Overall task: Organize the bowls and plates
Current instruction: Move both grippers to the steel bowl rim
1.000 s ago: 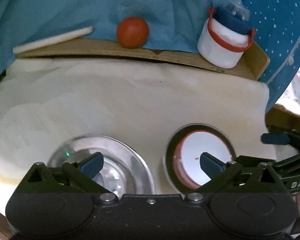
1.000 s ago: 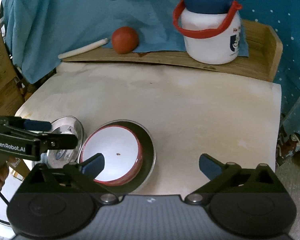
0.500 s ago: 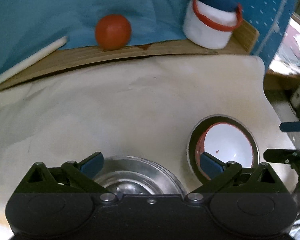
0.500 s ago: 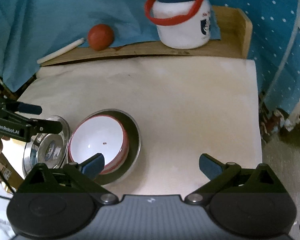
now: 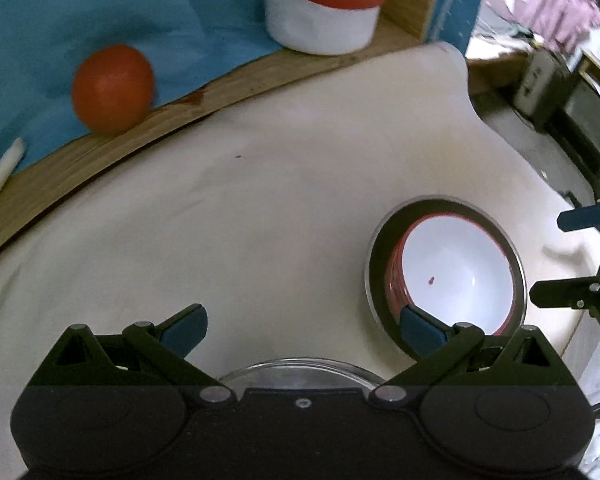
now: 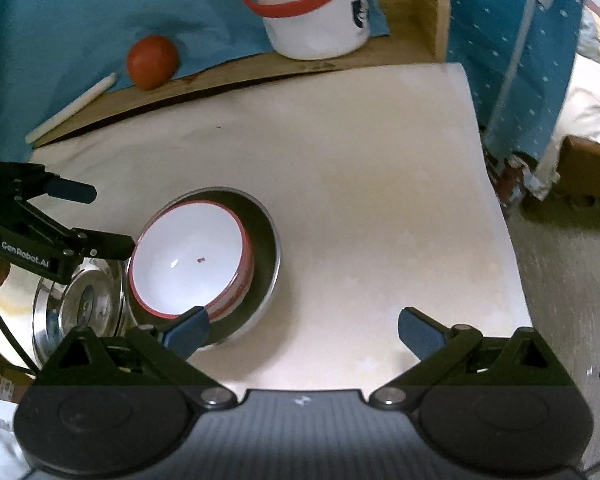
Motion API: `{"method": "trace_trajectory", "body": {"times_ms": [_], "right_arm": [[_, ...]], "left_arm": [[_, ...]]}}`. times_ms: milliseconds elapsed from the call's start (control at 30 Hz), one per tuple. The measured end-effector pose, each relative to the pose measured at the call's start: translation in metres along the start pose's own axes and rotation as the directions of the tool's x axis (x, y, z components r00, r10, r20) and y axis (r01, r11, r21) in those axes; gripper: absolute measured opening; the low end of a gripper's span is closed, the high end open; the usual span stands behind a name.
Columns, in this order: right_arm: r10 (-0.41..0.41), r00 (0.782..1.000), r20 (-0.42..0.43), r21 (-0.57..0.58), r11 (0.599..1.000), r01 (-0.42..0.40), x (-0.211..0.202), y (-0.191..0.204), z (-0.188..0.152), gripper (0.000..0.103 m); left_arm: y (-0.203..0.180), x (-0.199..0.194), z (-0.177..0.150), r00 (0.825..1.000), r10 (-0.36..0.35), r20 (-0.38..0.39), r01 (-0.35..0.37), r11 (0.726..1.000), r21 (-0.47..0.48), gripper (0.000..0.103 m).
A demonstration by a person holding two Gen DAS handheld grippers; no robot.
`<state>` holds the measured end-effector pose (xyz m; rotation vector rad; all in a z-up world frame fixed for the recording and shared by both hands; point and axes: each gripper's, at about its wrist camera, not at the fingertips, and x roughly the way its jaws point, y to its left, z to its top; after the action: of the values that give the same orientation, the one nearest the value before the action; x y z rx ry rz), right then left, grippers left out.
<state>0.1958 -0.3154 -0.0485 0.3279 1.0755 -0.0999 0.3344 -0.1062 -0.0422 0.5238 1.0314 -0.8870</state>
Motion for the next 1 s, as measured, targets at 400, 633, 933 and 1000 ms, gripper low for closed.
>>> {"method": "trace_trajectory", "body": {"times_ms": [400,633,933,1000], "right_arm": [[-0.063,0.998,-0.022,0.107,0.992,0.065,0.007,0.009,-0.009,0.102],[-0.078,0.997,-0.024,0.14,0.987,0.08,0.011,0.011,-0.012,0.098],[-0.059,0.998,-0.025,0.157,0.986,0.062,0.012,0.008,-0.012,0.087],[-0.045,0.999,-0.024,0.161,0.986,0.048,0.012,0.007,-0.012,0.083]], "left_arm": [[0.001,0.018,0.014,0.999,-0.029,-0.028,0.033,0.991,0.13,0.101],[0.006,0.02,0.016,0.997,-0.066,-0.035,0.071,0.985,0.155,0.097],[0.007,0.02,0.018,0.99,-0.136,-0.039,0.14,0.98,0.138,0.071],[0.007,0.02,0.019,0.988,-0.151,-0.038,0.155,0.979,0.132,0.063]]}}
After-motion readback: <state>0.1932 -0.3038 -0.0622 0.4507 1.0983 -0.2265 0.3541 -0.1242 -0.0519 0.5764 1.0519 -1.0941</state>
